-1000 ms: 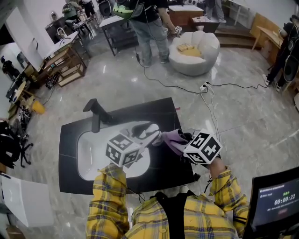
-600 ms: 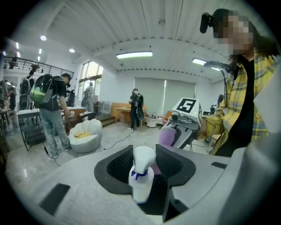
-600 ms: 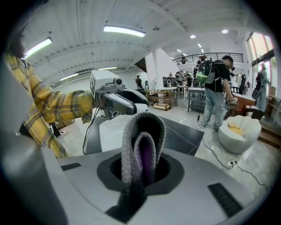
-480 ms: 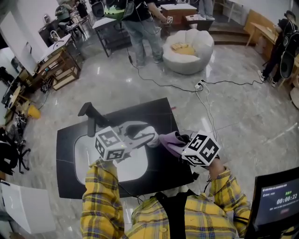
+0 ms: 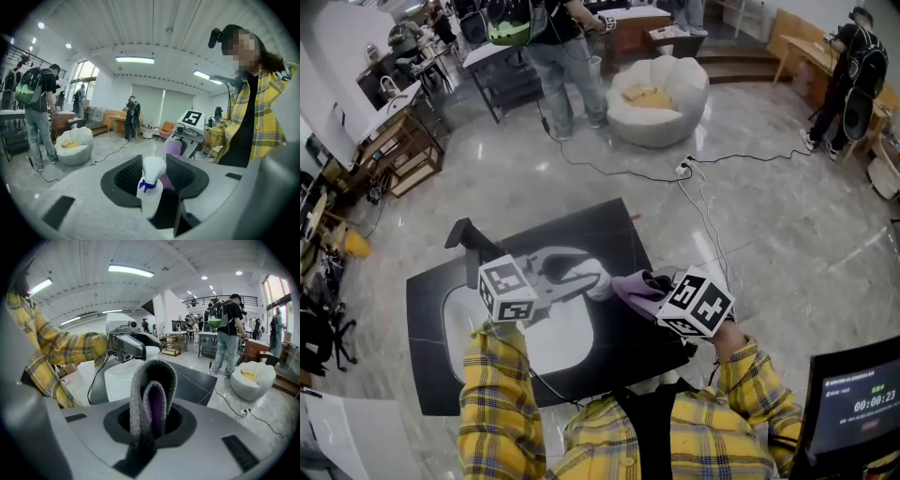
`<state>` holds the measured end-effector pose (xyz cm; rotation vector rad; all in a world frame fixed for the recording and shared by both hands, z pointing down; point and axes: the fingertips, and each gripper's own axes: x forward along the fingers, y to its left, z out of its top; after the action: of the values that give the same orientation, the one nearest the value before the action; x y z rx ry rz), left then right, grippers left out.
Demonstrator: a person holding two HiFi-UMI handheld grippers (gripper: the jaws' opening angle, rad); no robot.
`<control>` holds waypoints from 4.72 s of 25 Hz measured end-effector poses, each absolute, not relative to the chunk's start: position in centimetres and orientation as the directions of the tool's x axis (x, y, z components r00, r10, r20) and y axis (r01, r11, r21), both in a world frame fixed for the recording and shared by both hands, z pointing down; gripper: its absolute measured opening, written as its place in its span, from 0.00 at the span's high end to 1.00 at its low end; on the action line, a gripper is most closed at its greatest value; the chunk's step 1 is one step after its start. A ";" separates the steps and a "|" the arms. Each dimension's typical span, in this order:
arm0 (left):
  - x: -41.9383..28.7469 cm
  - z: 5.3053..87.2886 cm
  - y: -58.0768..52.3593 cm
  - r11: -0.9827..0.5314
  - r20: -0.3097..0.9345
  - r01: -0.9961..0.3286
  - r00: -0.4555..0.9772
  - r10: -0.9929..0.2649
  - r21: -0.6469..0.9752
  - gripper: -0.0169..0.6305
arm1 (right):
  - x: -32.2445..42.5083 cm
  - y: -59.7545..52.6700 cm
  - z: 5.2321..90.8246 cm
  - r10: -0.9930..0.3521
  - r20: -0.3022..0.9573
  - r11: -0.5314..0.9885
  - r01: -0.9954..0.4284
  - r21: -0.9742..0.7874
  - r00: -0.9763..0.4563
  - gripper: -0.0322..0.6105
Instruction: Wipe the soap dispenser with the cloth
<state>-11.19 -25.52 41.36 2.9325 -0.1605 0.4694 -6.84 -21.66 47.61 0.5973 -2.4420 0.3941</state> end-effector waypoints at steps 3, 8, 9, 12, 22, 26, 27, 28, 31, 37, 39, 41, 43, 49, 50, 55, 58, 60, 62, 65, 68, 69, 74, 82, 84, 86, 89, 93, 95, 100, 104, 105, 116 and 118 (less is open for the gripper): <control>-11.3 41.3 -25.4 -0.984 0.317 -0.096 0.948 -0.044 0.151 0.74 | -7.0 -21.5 47.7 -0.342 0.609 0.842 -0.520 -0.139 -0.716 0.88; -11.7 41.1 -25.0 -0.985 0.286 -0.037 0.958 0.013 0.169 0.74 | -7.4 -21.4 47.5 -0.377 0.607 0.819 -0.558 -0.135 -0.700 0.88; -11.9 41.2 -25.0 -0.985 0.281 -0.024 0.959 0.025 0.171 0.74 | -7.6 -21.4 47.5 -0.386 0.605 0.812 -0.567 -0.134 -0.696 0.88; -12.2 41.2 -25.0 -0.984 0.264 0.005 0.963 0.052 0.177 0.74 | -8.1 -21.2 47.7 -0.407 0.605 0.796 -0.590 -0.132 -0.684 0.88; -12.5 40.1 -25.4 -0.988 0.203 -0.062 0.979 -0.032 0.143 0.69 | -7.1 -21.0 46.9 -0.491 0.585 0.745 -0.659 -0.103 -0.646 0.88; -14.1 38.5 -26.6 -0.970 0.138 -0.207 0.972 -0.190 0.124 0.68 | -7.0 -21.8 45.8 -0.542 0.542 0.736 -0.674 -0.063 -0.643 0.88; -14.4 38.2 -26.8 -0.961 0.133 -0.252 0.963 -0.237 0.114 0.69 | -6.9 -22.0 45.6 -0.557 0.526 0.732 -0.679 -0.054 -0.642 0.88; -14.6 37.9 -27.0 -0.950 0.130 -0.295 0.951 -0.281 0.106 0.69 | -6.9 -22.2 45.3 -0.570 0.511 0.729 -0.683 -0.046 -0.643 0.88; -14.8 36.8 -27.2 -0.903 0.126 -0.417 0.906 -0.404 0.100 0.69 | -7.1 -22.6 44.2 -0.599 0.472 0.730 -0.683 -0.008 -0.646 0.88; -13.7 35.7 -26.7 -0.821 0.136 -0.564 0.823 -0.551 0.090 0.75 | -8.5 -22.8 42.9 -0.600 0.397 0.772 -0.633 0.058 -0.695 0.88; -13.3 36.2 -26.8 -0.788 0.154 -0.611 0.787 -0.597 0.072 0.80 | -8.6 -22.7 42.7 -0.602 0.375 0.776 -0.627 0.068 -0.705 0.88; -13.2 36.4 -27.0 -0.757 0.154 -0.648 0.759 -0.633 0.079 0.86 | -8.7 -22.6 42.7 -0.595 0.363 0.785 -0.616 0.069 -0.717 0.88; -13.2 36.8 -26.8 -0.736 0.159 -0.671 0.739 -0.655 0.085 0.88 | -9.1 -22.4 42.9 -0.578 0.354 0.799 -0.598 0.063 -0.735 0.88; -12.4 38.3 -26.4 -0.709 0.217 -0.705 0.697 -0.684 0.027 0.90 | -10.3 -21.8 44.1 -0.532 0.346 0.829 -0.559 0.024 -0.773 0.88; -12.1 38.3 -26.6 -0.707 0.224 -0.707 0.693 -0.685 0.026 0.91 | -10.2 -21.9 44.1 -0.524 0.348 0.833 -0.553 0.018 -0.778 0.88; -11.5 39.4 -26.8 -0.702 0.271 -0.712 0.677 -0.684 0.008 0.93 | -10.3 -22.5 44.9 -0.487 0.365 0.853 -0.522 0.000 -0.794 0.88; -11.6 39.4 -26.9 -0.697 0.269 -0.716 0.675 -0.687 0.015 0.95 | -10.4 -22.6 45.4 -0.470 0.370 0.858 -0.513 -0.020 -0.801 0.88; -11.7 39.4 -27.0 -0.698 0.267 -0.716 0.676 -0.687 0.020 0.96 | -10.4 -22.7 45.7 -0.461 0.370 0.860 -0.509 -0.038 -0.806 0.88; -11.8 39.5 -27.1 -0.698 0.266 -0.716 0.677 -0.686 0.019 0.96 | -10.4 -22.8 46.1 -0.455 0.371 0.860 -0.507 -0.052 -0.810 0.88; -11.9 39.7 -27.3 -0.697 0.263 -0.717 0.675 -0.689 0.011 0.96 | -10.5 -23.0 46.8 -0.446 0.386 0.864 -0.501 -0.049 -0.808 0.88; -12.0 39.7 -27.3 -0.699 0.259 -0.715 0.677 -0.688 0.013 0.96 | -10.7 -22.9 47.3 -0.438 0.396 0.868 -0.494 -0.046 -0.807 0.88; -12.0 39.7 -27.3 -0.700 0.257 -0.714 0.680 -0.686 0.020 0.96 | -10.7 -22.9 47.3 -0.436 0.394 0.867 -0.495 -0.055 -0.809 0.88; -12.0 39.5 -27.4 -0.704 0.253 -0.710 0.685 -0.683 0.022 0.96 | -10.5 -23.1 47.9 -0.432 0.403 0.860 -0.503 -0.085 -0.807 0.88; -11.9 39.5 -27.4 -0.710 0.251 -0.705 0.689 -0.680 0.009 0.96 | -10.4 -23.1 48.9 -0.425 0.427 0.857 -0.507 -0.093 -0.798 0.88; -11.9 39.4 -27.5 -0.711 0.251 -0.703 0.689 -0.680 0.006 0.96 | -10.4 -23.1 49.0 -0.425 0.430 0.856 -0.508 -0.094 -0.796 0.88; -11.9 39.4 -27.5 -0.711 0.250 -0.703 0.689 -0.680 0.004 0.96 | -10.4 -23.2 49.1 -0.426 0.435 0.857 -0.508 -0.088 -0.793 0.88; -12.0 39.6 -27.4 -0.710 0.251 -0.704 0.688 -0.681 0.005 0.96 | -10.6 -23.1 49.4 -0.427 0.449 0.860 -0.506 -0.066 -0.785 0.88; -12.1 39.5 -27.4 -0.710 0.250 -0.704 0.689 -0.680 0.007 0.96 | -10.7 -23.0 49.6 -0.426 0.461 0.862 -0.504 -0.053 -0.778 0.88; -12.1 39.5 -27.4 -0.710 0.250 -0.704 0.689 -0.680 0.008 0.96 | -10.7 -23.0 49.6 -0.426 0.469 0.864 -0.502 -0.044 -0.774 0.88; -12.4 39.7 -27.4 -0.711 0.249 -0.704 0.688 -0.682 -0.003 0.96 | -11.0 -22.9 50.3 -0.425 0.492 0.868 -0.496 -0.016 -0.760 0.88; -12.2 39.6 -27.3 -0.711 0.248 -0.704 0.687 -0.683 -0.006 0.96 | -10.9 -22.6 50.9 -0.421 0.524 0.875 -0.483 0.020 -0.741 0.88; -12.2 39.6 -27.3 -0.711 0.249 -0.703 0.688 -0.682 -0.006 0.96 | -10.9 -22.6 50.9 -0.419 0.527 0.876 -0.481 0.021 -0.739 0.88; -12.4 39.7 -27.4 -0.714 0.242 -0.700 0.691 -0.681 -0.011 0.96 | -11.3 -22.3 52.3 -0.389 0.570 0.890 -0.454 0.031 -0.724 0.88; -12.4 39.7 -27.5 -0.714 0.241 -0.700 0.691 -0.682 -0.012 0.96 | -11.4 -22.3 52.5 -0.385 0.575 0.894 -0.447 0.038 -0.722 0.88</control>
<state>-12.45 -27.49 39.66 2.8137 -1.1518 0.3509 -11.40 -22.32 52.46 0.5963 -2.4621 0.1371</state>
